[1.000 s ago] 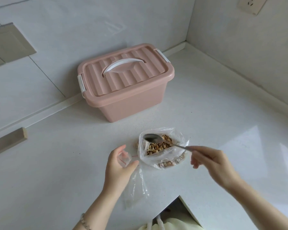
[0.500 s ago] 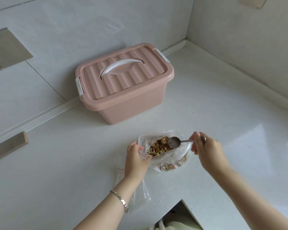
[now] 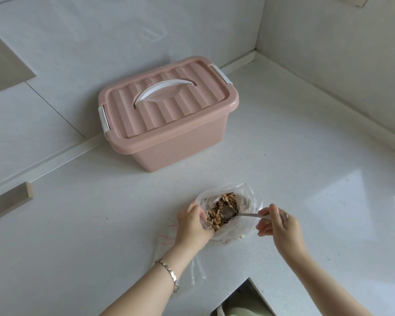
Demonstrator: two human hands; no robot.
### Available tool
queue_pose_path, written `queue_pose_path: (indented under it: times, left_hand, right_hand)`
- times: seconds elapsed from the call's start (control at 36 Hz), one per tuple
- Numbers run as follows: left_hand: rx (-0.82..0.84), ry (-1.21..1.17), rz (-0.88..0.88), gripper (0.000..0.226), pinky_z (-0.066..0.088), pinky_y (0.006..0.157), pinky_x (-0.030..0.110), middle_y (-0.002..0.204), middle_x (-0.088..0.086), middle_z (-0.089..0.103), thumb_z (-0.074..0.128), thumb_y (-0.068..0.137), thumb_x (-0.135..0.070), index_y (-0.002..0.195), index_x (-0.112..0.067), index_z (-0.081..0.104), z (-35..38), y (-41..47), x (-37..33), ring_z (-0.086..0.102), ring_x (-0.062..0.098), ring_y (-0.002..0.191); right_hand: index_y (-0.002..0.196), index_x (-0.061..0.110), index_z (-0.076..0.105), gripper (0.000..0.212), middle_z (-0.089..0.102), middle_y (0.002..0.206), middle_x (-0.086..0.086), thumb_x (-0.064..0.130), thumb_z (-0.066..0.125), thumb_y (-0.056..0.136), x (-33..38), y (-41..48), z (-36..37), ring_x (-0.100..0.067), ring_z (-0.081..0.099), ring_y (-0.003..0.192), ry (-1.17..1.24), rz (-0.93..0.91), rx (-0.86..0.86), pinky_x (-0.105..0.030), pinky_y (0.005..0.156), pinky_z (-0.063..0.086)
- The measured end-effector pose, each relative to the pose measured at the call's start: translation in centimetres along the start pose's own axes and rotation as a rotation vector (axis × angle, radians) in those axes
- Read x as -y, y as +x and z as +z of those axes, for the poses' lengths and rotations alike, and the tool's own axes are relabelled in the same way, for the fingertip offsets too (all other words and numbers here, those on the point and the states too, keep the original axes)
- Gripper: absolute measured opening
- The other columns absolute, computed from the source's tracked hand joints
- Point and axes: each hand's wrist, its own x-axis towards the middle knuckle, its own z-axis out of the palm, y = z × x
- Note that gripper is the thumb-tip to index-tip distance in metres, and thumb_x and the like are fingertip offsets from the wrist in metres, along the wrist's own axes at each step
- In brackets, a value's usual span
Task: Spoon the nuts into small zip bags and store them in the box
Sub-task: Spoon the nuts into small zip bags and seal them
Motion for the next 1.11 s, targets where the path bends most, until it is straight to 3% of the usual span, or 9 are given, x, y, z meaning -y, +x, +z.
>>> queue_pose_path:
  times: [0.22,0.33,0.44,0.53,0.61,0.69,0.78,0.97,1.11]
  left_hand:
    - [0.065,-0.065,-0.024,0.027,0.023,0.086,0.015,0.125,-0.007,0.043,0.072,0.075,-0.016,0.079,-0.021,0.045,-0.3,-1.1,0.8,0.030,0.010,0.126]
    - [0.067,-0.090,-0.028,0.026,0.028,0.085,0.019,0.116,-0.006,0.047,0.072,0.075,-0.017,0.081,-0.020,0.047,-0.6,-1.3,0.9,0.038,0.010,0.120]
    - [0.052,-0.088,-0.020,0.030,0.029,0.085,0.019,0.112,-0.008,0.046,0.073,0.074,-0.017,0.078,-0.024,0.044,-0.2,-1.4,1.0,0.037,0.008,0.117]
    - [0.058,-0.104,-0.027,0.028,0.027,0.085,0.017,0.113,-0.011,0.043,0.072,0.076,-0.017,0.081,-0.021,0.045,-0.3,-1.5,0.8,0.031,0.001,0.113]
    - [-0.023,-0.145,-0.022,0.028,0.029,0.078,0.008,0.109,-0.007,0.042,0.073,0.075,-0.013,0.083,-0.018,0.046,-0.9,-1.9,0.6,0.041,0.006,0.108]
    - [-0.206,-0.150,0.020,0.026,0.033,0.074,0.001,0.100,-0.002,0.047,0.073,0.075,-0.014,0.086,-0.016,0.050,-1.7,-2.3,0.7,0.048,0.013,0.097]
    - [-0.261,-0.223,0.014,0.032,0.038,0.070,0.005,0.094,-0.005,0.055,0.073,0.077,-0.018,0.086,-0.030,0.045,-2.4,-2.8,0.5,0.053,0.007,0.090]
    - [-0.105,-0.317,-0.117,0.060,0.041,0.067,0.011,0.097,-0.007,0.052,0.077,0.072,-0.012,0.117,-0.024,0.039,-2.0,-2.8,1.4,0.055,0.010,0.092]
    - [-0.086,-0.405,-0.197,0.064,0.035,0.069,0.009,0.101,-0.009,0.053,0.075,0.073,-0.009,0.117,-0.030,0.034,-1.7,-3.7,1.9,0.050,0.006,0.097]
  right_hand:
    - [0.083,0.010,0.065,0.027,0.066,0.062,-0.007,0.015,0.040,0.095,-1.0,-1.2,0.1,-0.015,0.064,0.056,-0.052,-0.035,0.114,-0.023,0.057,0.055]
    - [0.084,0.020,0.064,0.026,0.066,0.064,-0.006,0.015,0.041,0.095,-1.3,-1.8,0.4,-0.012,0.064,0.060,-0.198,-0.113,0.171,-0.022,0.062,0.055]
    - [0.084,0.007,0.064,0.032,0.067,0.062,-0.011,0.020,0.038,0.097,-1.3,-1.8,0.7,-0.018,0.064,0.055,0.040,0.063,0.081,-0.022,0.055,0.055]
    - [0.088,0.002,0.063,0.036,0.067,0.064,-0.014,0.025,0.037,0.098,-1.7,-1.6,0.3,-0.024,0.063,0.059,0.197,0.250,0.087,-0.029,0.058,0.057]
    - [0.093,0.000,0.061,0.038,0.065,0.064,-0.014,0.028,0.036,0.098,-2.0,-1.5,-0.2,-0.025,0.062,0.061,0.303,0.350,0.092,-0.034,0.063,0.055]
    - [0.092,0.000,0.061,0.039,0.065,0.062,-0.013,0.029,0.036,0.098,-2.0,-1.5,-0.9,-0.021,0.062,0.056,0.330,0.350,0.068,-0.033,0.063,0.056]
    - [0.092,0.001,0.061,0.039,0.065,0.061,-0.012,0.030,0.035,0.098,-1.8,-1.5,-1.6,-0.018,0.063,0.053,0.355,0.341,0.060,-0.030,0.060,0.057]
    - [0.092,0.000,0.060,0.041,0.064,0.058,-0.011,0.031,0.033,0.098,-1.0,-1.4,-2.7,-0.018,0.061,0.050,0.384,0.301,0.055,-0.028,0.054,0.057]
    - [0.091,0.001,0.060,0.042,0.063,0.057,-0.010,0.031,0.033,0.098,-0.8,-1.7,-3.0,-0.017,0.060,0.049,0.396,0.288,0.059,-0.027,0.052,0.056]
